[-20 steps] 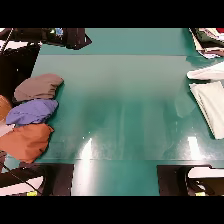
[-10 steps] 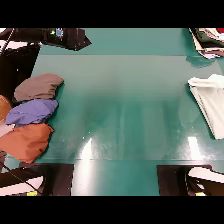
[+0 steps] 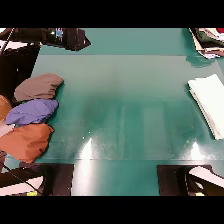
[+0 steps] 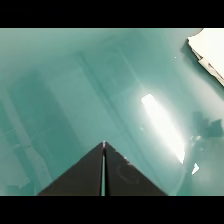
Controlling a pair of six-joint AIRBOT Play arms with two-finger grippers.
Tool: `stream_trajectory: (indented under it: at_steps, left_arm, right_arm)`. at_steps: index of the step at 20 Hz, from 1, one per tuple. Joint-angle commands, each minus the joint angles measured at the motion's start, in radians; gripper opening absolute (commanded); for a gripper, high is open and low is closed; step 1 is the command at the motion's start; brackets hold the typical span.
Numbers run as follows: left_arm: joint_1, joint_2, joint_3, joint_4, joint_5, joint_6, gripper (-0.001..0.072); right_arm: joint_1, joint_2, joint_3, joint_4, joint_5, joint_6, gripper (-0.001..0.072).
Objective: Fold the shirts.
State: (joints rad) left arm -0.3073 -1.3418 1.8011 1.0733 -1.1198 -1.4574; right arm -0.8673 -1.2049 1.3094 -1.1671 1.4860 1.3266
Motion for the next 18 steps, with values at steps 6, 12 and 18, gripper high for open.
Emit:
stream_trajectory:
  at_steps: [6,12,18]
  left_arm:
    - [0.000,0.000,0.000,-0.010,-0.022,-0.002,0.0027]
    - [0.000,0.000,0.000,-0.011,-0.013,-0.002,0.0027]
    - [0.000,0.000,0.000,-0.011,-0.013,-0.002,0.0027]
  right_arm:
    - [0.275,0.092,-0.026,0.304,-0.130,0.012,0.0465]
    - [0.625,0.110,-0.026,0.299,-0.232,-0.046,0.0015]
    - [0.737,0.109,-0.026,0.301,-0.262,-0.062,0.0015]
